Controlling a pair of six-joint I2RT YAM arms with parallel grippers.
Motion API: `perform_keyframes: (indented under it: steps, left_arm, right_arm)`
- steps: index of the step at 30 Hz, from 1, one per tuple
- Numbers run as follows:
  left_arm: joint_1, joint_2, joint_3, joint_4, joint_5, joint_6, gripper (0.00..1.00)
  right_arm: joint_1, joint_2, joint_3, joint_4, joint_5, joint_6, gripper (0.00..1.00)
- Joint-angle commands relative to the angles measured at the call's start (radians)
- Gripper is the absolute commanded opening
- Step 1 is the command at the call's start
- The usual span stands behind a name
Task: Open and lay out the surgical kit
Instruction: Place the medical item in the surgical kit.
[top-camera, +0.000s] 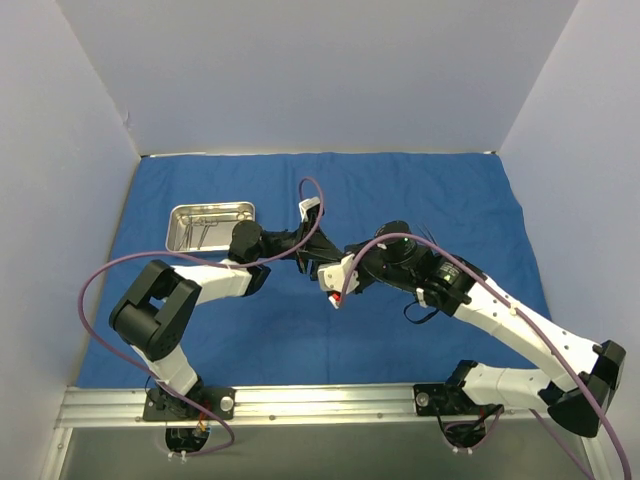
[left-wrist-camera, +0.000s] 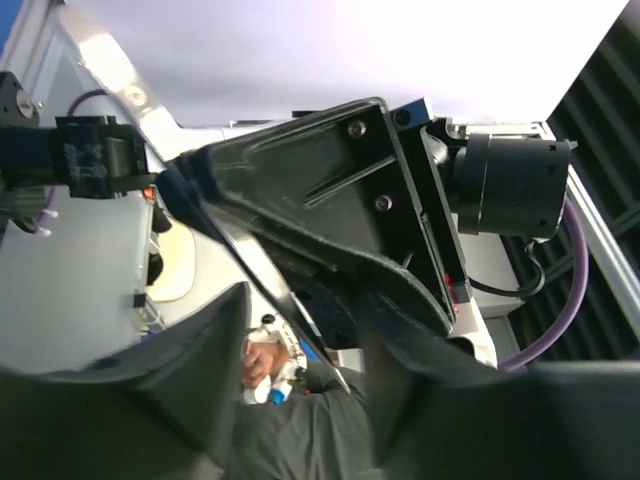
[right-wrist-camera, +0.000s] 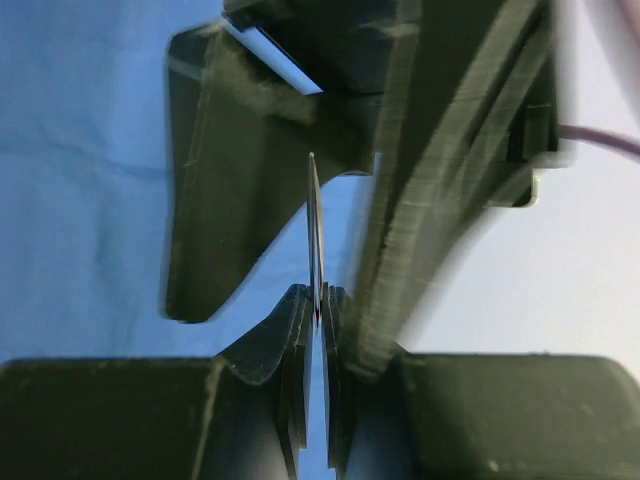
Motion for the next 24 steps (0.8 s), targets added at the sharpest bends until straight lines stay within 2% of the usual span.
perform_keyframes:
  steps: [1, 2, 3, 5, 9, 12, 13, 15, 16, 18, 19, 20, 21, 22, 23, 24]
  left_arm:
    - [0.020, -0.040, 0.008, 0.299, 0.006, -0.142, 0.65]
    - [0.041, -0.046, 0.011, 0.294, 0.011, -0.136, 0.76]
    - [0.052, -0.048, 0.011, 0.291, 0.009, -0.130, 0.79]
    - [0.067, -0.040, 0.018, 0.279, 0.023, -0.119, 0.94]
    - [0.144, -0.026, 0.014, 0.258, 0.049, -0.105, 0.94]
    - [0.221, -0.049, -0.020, 0.118, 0.058, -0.011, 0.94]
    - [0.288, -0.064, -0.047, -0.001, 0.052, 0.076, 0.94]
    - [0.346, -0.107, -0.045, -0.159, 0.055, 0.198, 0.94]
    - [0.389, -0.124, -0.008, -0.369, 0.060, 0.359, 0.94]
    - [0.414, -0.167, 0.059, -0.652, 0.057, 0.568, 0.94]
    - [0.431, -0.178, 0.149, -0.948, 0.047, 0.791, 0.94]
    - [0.436, -0.184, 0.202, -1.096, 0.031, 0.901, 0.94]
    - [0.440, -0.181, 0.256, -1.253, -0.023, 1.022, 0.94]
    - [0.445, -0.173, 0.312, -1.545, -0.058, 1.233, 0.94]
    - [0.446, -0.154, 0.416, -1.659, -0.101, 1.323, 0.94]
    - [0.448, -0.140, 0.463, -1.851, -0.200, 1.466, 0.94]
  right_arm:
    - [-0.016, 0.001, 0.033, 0.022, -0.038, 0.068, 0.00]
    - [-0.023, -0.004, 0.030, 0.019, -0.044, 0.082, 0.00]
    - [-0.041, -0.007, 0.026, 0.005, -0.073, 0.105, 0.00]
    - [-0.062, -0.008, 0.020, -0.019, -0.100, 0.122, 0.00]
    - [-0.139, -0.019, -0.009, -0.061, -0.139, 0.175, 0.00]
    - [-0.232, -0.027, -0.053, -0.091, -0.182, 0.228, 0.00]
    - [-0.281, -0.024, -0.072, -0.093, -0.186, 0.261, 0.00]
    - [-0.337, -0.008, -0.114, -0.088, -0.179, 0.313, 0.00]
    - [-0.386, 0.002, -0.119, -0.088, -0.182, 0.373, 0.00]
    - [-0.423, 0.038, -0.087, -0.117, -0.183, 0.445, 0.00]
    - [-0.438, 0.080, -0.075, -0.125, -0.175, 0.480, 0.00]
    - [-0.460, 0.101, -0.064, -0.142, -0.134, 0.548, 0.00]
    - [-0.469, 0.120, -0.050, -0.157, -0.109, 0.568, 0.00]
    - [-0.477, 0.163, -0.024, -0.168, -0.080, 0.591, 0.00]
    - [-0.496, 0.182, -0.014, -0.180, -0.057, 0.628, 0.00]
    - [-0.506, 0.217, -0.004, -0.186, -0.029, 0.643, 0.00]
